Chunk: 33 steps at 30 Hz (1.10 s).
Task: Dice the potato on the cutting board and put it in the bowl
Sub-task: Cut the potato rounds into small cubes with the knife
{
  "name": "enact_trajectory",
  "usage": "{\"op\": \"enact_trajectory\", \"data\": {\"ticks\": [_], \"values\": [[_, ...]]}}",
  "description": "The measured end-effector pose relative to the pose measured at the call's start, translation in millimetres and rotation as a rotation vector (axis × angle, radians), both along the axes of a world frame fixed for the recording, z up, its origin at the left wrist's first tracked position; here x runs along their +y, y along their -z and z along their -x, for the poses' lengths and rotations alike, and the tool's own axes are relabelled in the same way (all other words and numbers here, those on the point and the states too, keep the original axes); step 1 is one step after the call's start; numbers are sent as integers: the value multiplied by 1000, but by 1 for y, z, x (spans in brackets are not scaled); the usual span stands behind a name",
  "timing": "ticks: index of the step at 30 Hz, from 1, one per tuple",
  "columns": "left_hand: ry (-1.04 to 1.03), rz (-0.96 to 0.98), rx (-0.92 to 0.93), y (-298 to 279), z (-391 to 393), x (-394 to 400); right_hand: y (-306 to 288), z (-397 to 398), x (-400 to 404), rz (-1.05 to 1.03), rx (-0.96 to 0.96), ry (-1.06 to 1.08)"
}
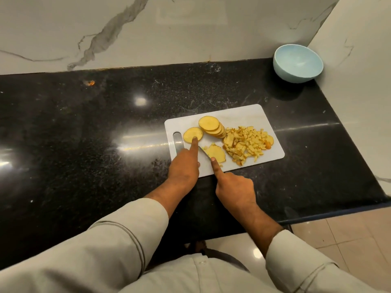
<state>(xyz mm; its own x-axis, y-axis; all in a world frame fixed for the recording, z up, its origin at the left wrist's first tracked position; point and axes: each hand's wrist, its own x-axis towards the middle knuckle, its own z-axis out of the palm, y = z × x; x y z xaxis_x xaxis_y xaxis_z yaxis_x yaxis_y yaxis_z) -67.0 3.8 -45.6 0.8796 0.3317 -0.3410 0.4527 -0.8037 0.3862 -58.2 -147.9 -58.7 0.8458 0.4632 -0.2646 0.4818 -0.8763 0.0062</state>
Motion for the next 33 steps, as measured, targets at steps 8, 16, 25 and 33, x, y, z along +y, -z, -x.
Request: {"op": "enact_trajectory", "data": {"ticks": [8, 16, 25, 33], "values": [[73, 4, 1, 2, -3, 3, -3, -16, -13, 10, -14, 94], [87, 35, 24, 3, -5, 5, 1, -37, -28, -34, -39, 99], [67, 23, 116, -3, -15, 7, 1, -69, -53, -57, -59, -59], [-42, 108, 135, -5, -21, 2, -5, -102, -70, -16, -21, -229]]}}
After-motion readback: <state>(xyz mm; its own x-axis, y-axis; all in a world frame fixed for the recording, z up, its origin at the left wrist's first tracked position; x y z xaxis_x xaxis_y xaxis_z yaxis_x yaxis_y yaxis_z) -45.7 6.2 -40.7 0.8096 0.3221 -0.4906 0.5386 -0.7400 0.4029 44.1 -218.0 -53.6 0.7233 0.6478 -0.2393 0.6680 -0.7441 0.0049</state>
